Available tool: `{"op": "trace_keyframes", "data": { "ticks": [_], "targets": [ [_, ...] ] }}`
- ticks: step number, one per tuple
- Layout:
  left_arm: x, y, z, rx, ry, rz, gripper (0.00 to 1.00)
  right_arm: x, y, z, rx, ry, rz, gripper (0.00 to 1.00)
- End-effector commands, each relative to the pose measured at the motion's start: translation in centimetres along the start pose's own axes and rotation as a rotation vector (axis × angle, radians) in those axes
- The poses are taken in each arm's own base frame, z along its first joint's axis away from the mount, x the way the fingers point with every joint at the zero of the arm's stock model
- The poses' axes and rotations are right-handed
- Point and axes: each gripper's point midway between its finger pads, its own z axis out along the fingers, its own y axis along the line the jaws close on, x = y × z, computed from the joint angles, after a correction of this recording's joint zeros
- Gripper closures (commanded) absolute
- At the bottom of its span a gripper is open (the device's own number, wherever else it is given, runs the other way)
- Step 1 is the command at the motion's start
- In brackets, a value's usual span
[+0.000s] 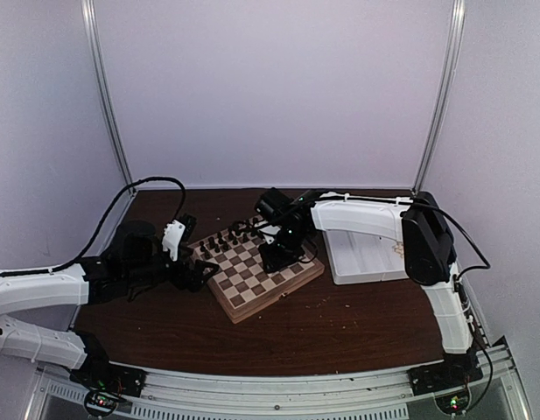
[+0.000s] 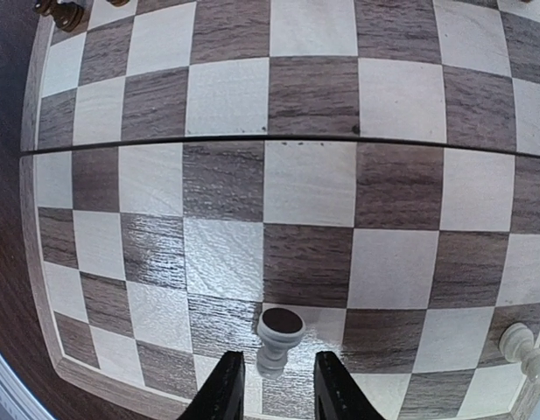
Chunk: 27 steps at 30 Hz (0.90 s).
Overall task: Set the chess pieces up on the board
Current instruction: Place the chess piece on the chessboard.
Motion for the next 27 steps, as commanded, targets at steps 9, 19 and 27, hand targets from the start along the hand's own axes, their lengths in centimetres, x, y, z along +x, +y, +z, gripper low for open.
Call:
{"op": "trace_keyframes", "data": {
  "ticks": [9, 19, 27],
  "targets": [
    [-0.3, -0.2, 0.4, 0.003, 0.013, -0.014, 0.04, -1.8, 0.7, -1.1, -0.001, -0.072, 0.0, 0.68],
    [-0.4, -0.5, 1.4, 0.011, 0.059, -0.078, 0.04, -2.6, 0.4, -3.3, -0.035, -0.148, 0.038, 0.68],
    [0.8, 0.6, 3.0, -0.151, 0.251, -0.246, 0.07, -3.1, -3.6, -8.9, 0.07, -0.359, 0.134, 0.67]
  ]
}}
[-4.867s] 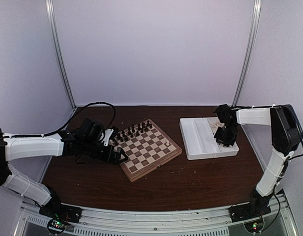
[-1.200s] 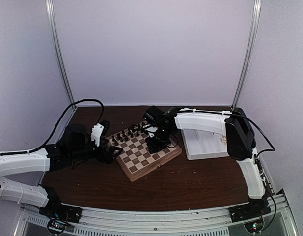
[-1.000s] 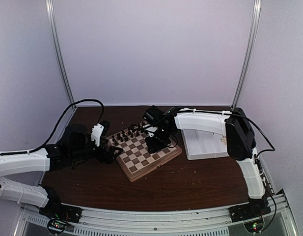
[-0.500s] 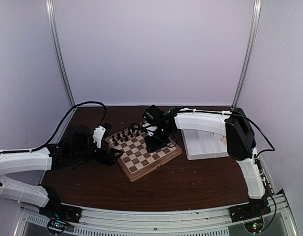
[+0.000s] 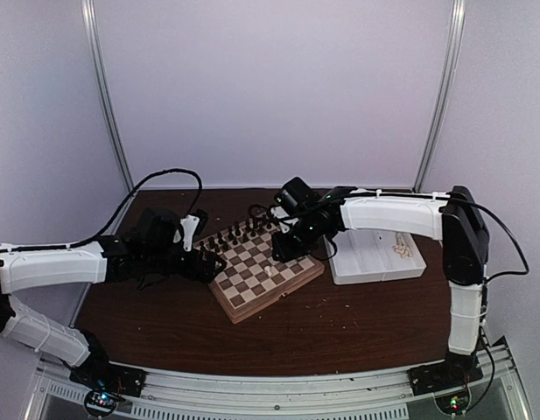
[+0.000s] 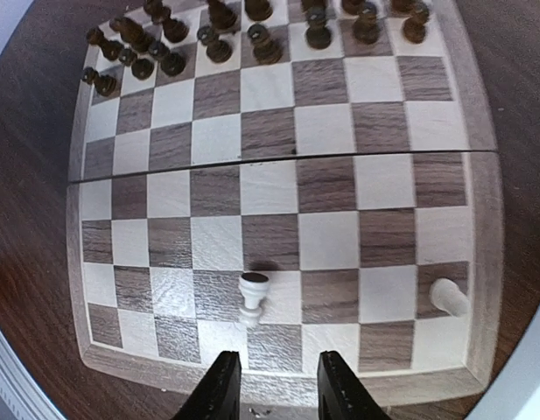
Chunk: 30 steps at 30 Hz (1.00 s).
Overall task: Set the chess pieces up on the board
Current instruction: Place the chess piece on the chessboard, then pick up the chess piece from the chessboard.
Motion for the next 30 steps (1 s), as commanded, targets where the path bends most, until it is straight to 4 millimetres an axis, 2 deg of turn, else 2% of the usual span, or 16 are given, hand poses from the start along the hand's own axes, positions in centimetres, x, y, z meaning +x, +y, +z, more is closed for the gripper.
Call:
{"op": "trace_keyframes", "data": {
  "ticks": [1, 6, 11, 12, 15, 22, 30],
  "targets": [
    [0.1, -0.1, 0.9, -0.11, 0.119, -0.126, 0.07, -3.5, -2.7, -5.4, 0.083, -0.227, 0.085, 0.67],
    [-0.4, -1.9, 1.6, -0.271, 0.219, -0.166, 0.06, -3.2, -6.3, -8.5, 0.188, -0.34, 0.162, 0.68],
    [-0.8, -5.1, 3.4, -0.321, 0.248, -0.23, 0.05, -2.2, -8.4, -11.0, 0.238, -0.416, 0.199, 0.68],
    [-1.3, -6.1, 3.8, -0.315, 0.235, -0.232, 0.06, -2.0, -8.9, -11.4, 0.251, -0.426, 0.206, 0.68],
    [-1.2, -7.2, 5.2, -0.334, 0.225, -0.249, 0.14, -1.3, -9.8, -12.6, 0.276, -0.453, 0.218, 0.68],
    [-1.0, -7.6, 8.4, -0.373, 0.227, -0.258, 0.4, 0.6, -11.1, -15.3, 0.298, -0.509, 0.209, 0.68],
    [-0.3, -8.0, 11.6, -0.404, 0.226, -0.322, 0.42, 2.0, -12.2, -17.9, 0.326, -0.558, 0.194, 0.67]
  ]
}}
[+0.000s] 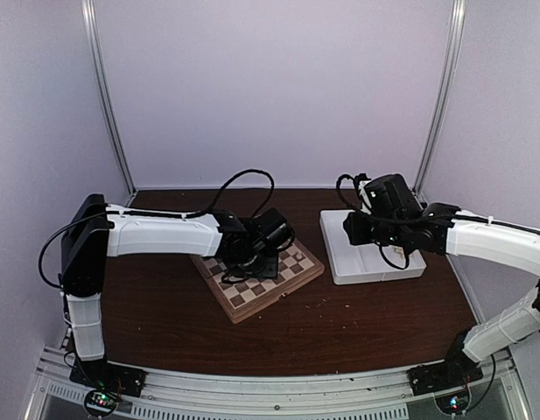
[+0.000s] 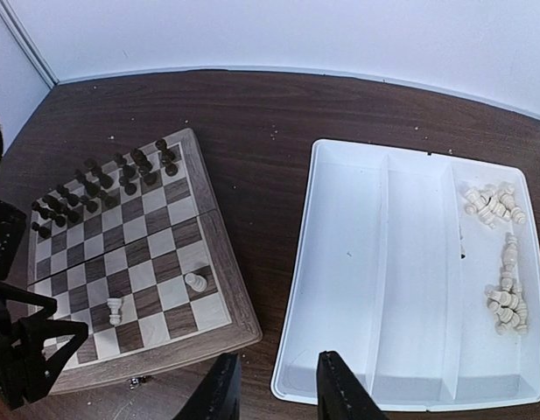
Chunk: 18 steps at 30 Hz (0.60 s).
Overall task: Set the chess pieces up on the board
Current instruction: Pick up the chess piece from the chessboard.
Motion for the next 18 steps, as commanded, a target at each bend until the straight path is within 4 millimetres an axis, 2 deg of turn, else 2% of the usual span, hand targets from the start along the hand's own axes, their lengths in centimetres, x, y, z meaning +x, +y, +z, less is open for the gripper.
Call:
{"op": "trace_keyframes", "data": {
  "ticks": [1, 7, 13, 18],
  "targets": [
    [-1.0, -1.0, 1.1, -0.007, -0.023, -0.078, 0.43, -1.2, -1.4, -1.3, 0.031, -0.067, 0.001, 0.67],
    [-1.3, -2.3, 2.4, -0.003, -0.021, -0.109, 0.43, -0.9, -2.0, -1.6, 0.038, -0.068, -0.001, 0.67],
    [-0.7, -1.9, 3.7, -0.039, -0.014, -0.155, 0.51, -0.5, -2.4, -1.7, 0.041, -0.067, 0.001, 0.67],
    [-0.3, -1.6, 4.6, -0.064, -0.01, -0.162, 0.53, -0.4, -2.5, -1.8, 0.04, -0.069, -0.002, 0.67]
  ]
}}
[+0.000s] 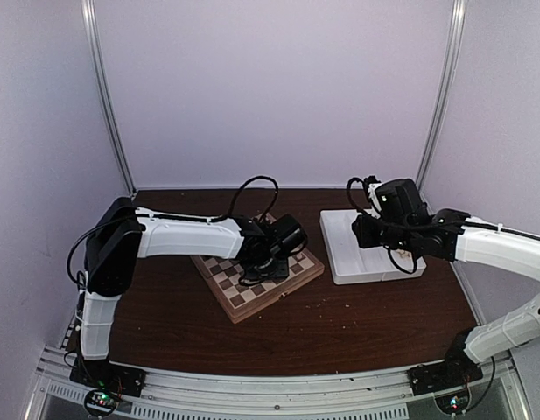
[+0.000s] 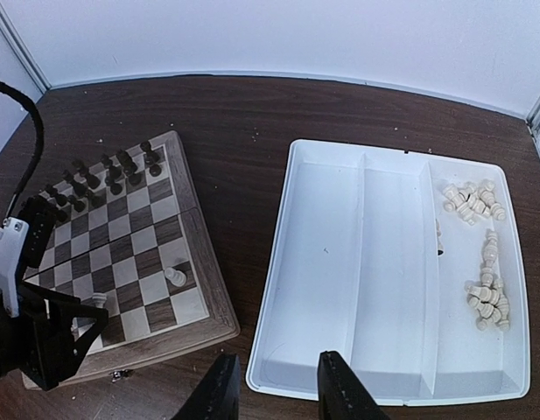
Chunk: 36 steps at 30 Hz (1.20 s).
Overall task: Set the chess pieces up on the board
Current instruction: Pick up the chess piece from the chessboard.
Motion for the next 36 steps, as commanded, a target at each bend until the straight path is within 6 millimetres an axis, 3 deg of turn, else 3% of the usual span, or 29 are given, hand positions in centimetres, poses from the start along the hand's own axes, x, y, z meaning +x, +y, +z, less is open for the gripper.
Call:
{"op": "trace_keyframes", "data": {
  "ticks": [1, 21, 36],
  "targets": [
    [-0.4, 0.3, 0.9, -0.037, -0.025, -0.034, 0.53, -0.9, -0.7, -0.6, 0.014, -0.039, 0.003, 0.67],
    [-1.4, 1.6, 2.7, -0.123, -0.031, -0.047, 0.58, -0.6, -1.1, -0.9, 0.009, -0.038, 0.011, 0.67],
    [-1.3, 1.4, 3.1, -0.104, 0.009, -0.071, 0.77, -0.4, -0.8, -0.5, -0.004, -0.028, 0.012, 0.67]
  ]
}}
